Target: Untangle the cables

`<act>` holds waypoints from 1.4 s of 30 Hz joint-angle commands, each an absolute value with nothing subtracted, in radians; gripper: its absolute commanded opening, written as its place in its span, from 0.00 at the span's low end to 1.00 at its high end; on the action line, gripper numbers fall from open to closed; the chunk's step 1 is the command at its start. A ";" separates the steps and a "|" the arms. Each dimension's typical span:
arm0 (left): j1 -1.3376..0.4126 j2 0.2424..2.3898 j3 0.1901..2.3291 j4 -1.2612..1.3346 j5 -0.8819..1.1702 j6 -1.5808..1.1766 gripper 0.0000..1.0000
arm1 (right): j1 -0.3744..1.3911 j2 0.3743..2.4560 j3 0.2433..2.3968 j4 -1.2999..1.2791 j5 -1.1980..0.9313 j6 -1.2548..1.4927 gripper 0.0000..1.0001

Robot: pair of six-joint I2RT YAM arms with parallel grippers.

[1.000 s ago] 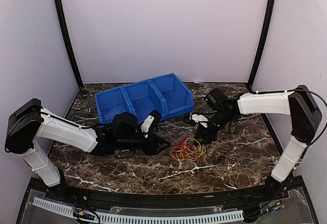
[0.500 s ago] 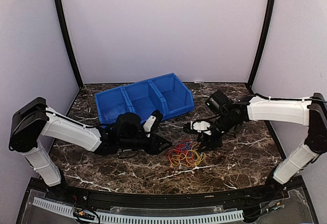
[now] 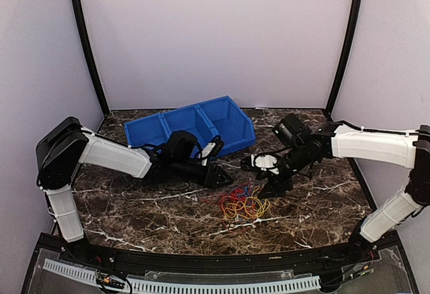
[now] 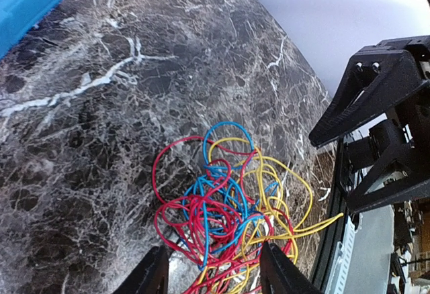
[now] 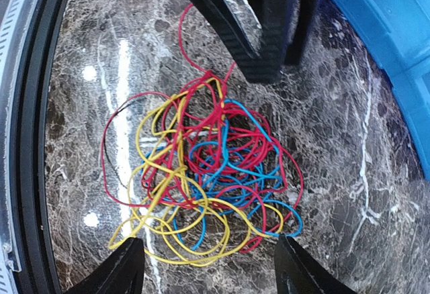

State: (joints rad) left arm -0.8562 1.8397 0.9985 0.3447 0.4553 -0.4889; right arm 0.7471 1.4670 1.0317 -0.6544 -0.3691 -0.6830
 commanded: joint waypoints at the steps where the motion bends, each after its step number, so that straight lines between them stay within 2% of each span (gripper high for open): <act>1: -0.861 1.877 1.078 0.240 0.565 -0.445 0.47 | 0.776 1.449 1.009 -0.623 -0.434 -0.704 0.69; 6: -0.862 1.931 1.142 0.180 0.564 -0.424 0.38 | 0.783 1.465 1.009 -0.620 -0.441 -0.693 0.68; 14: -0.861 1.973 1.190 0.139 0.554 -0.403 0.36 | 0.791 1.462 0.994 -0.613 -0.440 -0.684 0.67; 19: -0.861 1.997 1.212 0.126 0.582 -0.398 0.27 | 0.792 1.462 0.984 -0.604 -0.432 -0.683 0.66; 26: -0.861 2.020 1.240 0.100 0.605 -0.390 0.24 | 0.793 1.479 0.992 -0.602 -0.434 -0.683 0.66; 37: -0.861 2.028 1.246 0.111 0.621 -0.397 0.08 | 0.795 1.484 0.989 -0.598 -0.432 -0.682 0.64; 40: -0.861 2.028 1.250 0.111 0.626 -0.402 0.01 | 0.795 1.483 0.989 -0.589 -0.424 -0.679 0.64; 42: -0.862 2.018 1.255 0.109 0.627 -0.405 0.00 | 0.795 1.483 0.991 -0.581 -0.423 -0.671 0.64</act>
State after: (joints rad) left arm -0.8574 2.0312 1.2247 0.1143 0.6044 -0.4053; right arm 0.7856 1.4776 0.9924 -0.6182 -0.4255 -0.6914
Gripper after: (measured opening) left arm 0.012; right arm 0.642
